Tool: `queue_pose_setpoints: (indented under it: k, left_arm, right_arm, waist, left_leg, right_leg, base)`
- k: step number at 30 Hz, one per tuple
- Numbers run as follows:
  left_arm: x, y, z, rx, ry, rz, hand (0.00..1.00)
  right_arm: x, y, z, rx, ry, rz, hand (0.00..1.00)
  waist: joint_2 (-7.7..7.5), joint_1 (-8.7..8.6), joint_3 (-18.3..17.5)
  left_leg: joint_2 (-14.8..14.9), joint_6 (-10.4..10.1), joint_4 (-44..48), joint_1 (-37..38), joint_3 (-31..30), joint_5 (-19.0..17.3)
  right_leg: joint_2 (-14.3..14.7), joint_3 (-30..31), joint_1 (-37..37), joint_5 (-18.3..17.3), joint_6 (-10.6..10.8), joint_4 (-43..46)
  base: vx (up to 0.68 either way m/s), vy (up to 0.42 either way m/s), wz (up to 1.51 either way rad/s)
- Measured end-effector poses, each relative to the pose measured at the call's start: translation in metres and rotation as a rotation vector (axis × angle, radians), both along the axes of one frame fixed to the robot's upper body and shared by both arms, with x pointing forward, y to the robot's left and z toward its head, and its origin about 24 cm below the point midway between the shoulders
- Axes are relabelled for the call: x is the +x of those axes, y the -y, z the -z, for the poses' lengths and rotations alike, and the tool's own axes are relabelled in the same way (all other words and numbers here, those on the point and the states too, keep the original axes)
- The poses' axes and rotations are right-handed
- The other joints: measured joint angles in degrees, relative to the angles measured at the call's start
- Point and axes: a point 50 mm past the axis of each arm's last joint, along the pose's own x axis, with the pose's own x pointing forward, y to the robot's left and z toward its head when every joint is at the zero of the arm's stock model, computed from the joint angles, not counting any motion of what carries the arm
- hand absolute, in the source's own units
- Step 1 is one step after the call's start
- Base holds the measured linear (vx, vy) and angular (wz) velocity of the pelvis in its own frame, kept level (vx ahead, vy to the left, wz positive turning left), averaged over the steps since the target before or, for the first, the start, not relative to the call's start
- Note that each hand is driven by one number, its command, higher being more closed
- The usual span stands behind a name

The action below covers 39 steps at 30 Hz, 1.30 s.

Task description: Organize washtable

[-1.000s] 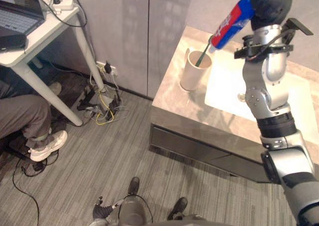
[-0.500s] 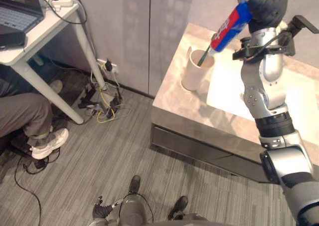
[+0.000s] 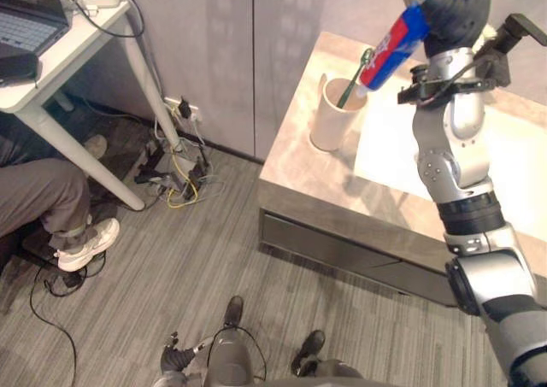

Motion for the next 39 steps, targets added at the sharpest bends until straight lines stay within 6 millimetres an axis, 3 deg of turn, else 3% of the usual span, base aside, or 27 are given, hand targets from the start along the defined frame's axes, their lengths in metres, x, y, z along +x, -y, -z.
queue_pose_setpoints:
  k: [21,30,39]
  left_arm:
    - [0.004,0.002,-0.002,-0.008,0.028,-0.002,0.00]
    - [0.005,0.003,-0.002,-0.012,0.036,0.000,0.00]
    - [0.005,0.005,-0.002,-0.022,0.040,0.003,0.00]
  right_arm:
    - [0.006,0.001,0.006,-0.074,-0.021,0.097,1.00]
    - [0.008,-0.002,-0.008,-0.073,0.008,0.103,1.00]
    - [0.013,0.000,-0.007,-0.092,-0.013,0.143,1.00]
  waist:
    - [0.08,1.44,0.1]
    - [0.57,1.57,0.4]
    - [1.23,1.92,0.9]
  left_leg:
    - [-0.1,-0.1,0.3,-1.5,-1.5,0.6]
    - [-0.2,-0.1,0.3,-1.6,-1.6,0.6]
    - [-0.3,-0.1,0.3,-2.1,-2.8,0.7]
  right_leg:
    - [-0.4,-1.1,-1.0,-0.3,0.0,0.9]
    - [-0.4,-1.3,-1.0,-0.4,0.1,0.9]
    - [-0.4,-2.0,-1.1,-0.4,0.1,0.9]
  base:
    - [0.00,-0.002,0.03]
    - [0.00,-0.001,0.00]
    - [0.00,-0.012,0.03]
